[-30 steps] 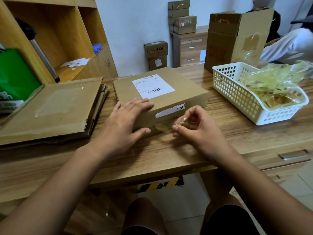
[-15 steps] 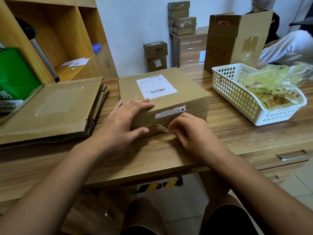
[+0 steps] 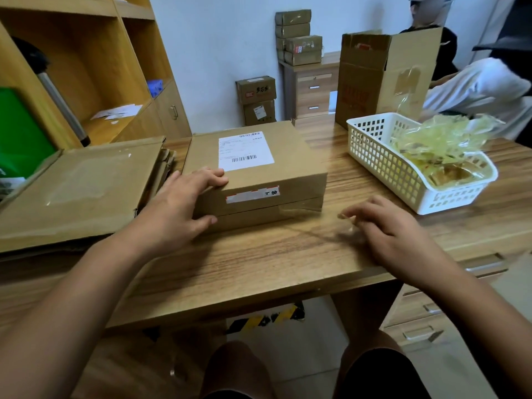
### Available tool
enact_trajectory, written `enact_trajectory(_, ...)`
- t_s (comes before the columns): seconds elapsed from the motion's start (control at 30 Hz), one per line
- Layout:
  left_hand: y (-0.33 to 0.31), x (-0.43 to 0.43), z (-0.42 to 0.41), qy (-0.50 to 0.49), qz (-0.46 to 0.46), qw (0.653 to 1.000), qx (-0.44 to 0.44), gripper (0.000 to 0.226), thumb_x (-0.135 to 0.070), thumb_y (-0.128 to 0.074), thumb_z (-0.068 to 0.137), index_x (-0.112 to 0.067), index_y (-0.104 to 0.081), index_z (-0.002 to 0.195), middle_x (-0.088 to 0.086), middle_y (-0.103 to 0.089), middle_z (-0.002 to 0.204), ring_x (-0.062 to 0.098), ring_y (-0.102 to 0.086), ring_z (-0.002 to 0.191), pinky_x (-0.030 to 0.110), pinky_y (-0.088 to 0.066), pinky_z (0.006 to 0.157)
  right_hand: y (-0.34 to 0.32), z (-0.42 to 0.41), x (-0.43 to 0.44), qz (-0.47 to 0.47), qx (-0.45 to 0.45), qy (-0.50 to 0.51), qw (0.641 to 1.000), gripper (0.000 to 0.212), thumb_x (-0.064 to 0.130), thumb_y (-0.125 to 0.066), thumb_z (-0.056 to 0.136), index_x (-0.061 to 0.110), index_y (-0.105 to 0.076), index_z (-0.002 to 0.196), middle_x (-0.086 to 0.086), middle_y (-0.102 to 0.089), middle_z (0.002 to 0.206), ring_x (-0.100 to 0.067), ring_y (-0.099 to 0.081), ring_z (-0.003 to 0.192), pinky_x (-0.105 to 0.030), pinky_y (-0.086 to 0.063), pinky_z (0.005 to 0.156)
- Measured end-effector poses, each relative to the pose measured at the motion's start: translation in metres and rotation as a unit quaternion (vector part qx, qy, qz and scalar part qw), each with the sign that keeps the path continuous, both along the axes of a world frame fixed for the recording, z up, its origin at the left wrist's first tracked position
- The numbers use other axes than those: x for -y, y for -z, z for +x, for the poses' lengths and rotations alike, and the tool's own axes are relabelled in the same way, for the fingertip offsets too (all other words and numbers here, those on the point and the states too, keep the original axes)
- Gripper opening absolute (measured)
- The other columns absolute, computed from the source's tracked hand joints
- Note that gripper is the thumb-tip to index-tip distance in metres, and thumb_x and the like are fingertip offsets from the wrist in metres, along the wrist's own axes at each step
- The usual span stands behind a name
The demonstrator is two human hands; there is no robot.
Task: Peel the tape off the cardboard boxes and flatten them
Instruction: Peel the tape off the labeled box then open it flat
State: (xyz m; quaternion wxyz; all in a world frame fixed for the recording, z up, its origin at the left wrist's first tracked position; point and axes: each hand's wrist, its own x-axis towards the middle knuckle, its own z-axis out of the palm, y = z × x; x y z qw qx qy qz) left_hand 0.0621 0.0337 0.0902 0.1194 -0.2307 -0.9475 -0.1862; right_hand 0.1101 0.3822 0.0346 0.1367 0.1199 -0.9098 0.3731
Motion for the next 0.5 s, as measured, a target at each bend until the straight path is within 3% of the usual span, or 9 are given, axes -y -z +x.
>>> enact_trajectory(0.13,0.002,-0.007,0.003,-0.026,-0.049,0.997,-0.048,0.067,-0.017,-0.078,0.082,-0.03,-0.046,0.139,-0.011,-0.042,0.154,0.006,-0.021,0.15,0.037,-0.001,0.126,-0.005,-0.002,0.011,-0.033,0.022,-0.02,0.999,0.03,0.04,-0.045,0.098,0.031,-0.07,0.112,0.019,-0.056,0.099,0.002,-0.056,0.101,-0.018,-0.038,0.085)
enact_trajectory(0.33,0.008,-0.032,0.007,-0.015,-0.086,0.992,-0.086,0.071,-0.041,-0.071,0.088,-0.035,-0.035,0.149,-0.009,-0.029,0.162,0.008,-0.011,0.154,0.046,-0.002,0.127,-0.002,-0.005,0.038,-0.052,0.019,-0.017,0.998,0.016,0.03,-0.06,0.098,0.035,-0.065,0.112,0.023,-0.058,0.099,0.009,-0.055,0.091,-0.011,-0.04,0.074)
enact_trajectory(0.5,0.012,-0.059,-0.001,-0.001,-0.105,0.991,-0.088,0.083,-0.054,-0.065,0.089,-0.036,-0.021,0.156,-0.012,-0.023,0.163,0.006,-0.012,0.153,0.039,0.0,0.127,-0.001,-0.011,0.061,-0.09,0.014,-0.016,0.996,0.028,0.017,-0.063,0.097,0.027,-0.063,0.123,0.019,-0.064,0.105,0.003,-0.061,0.1,-0.022,-0.052,0.089)
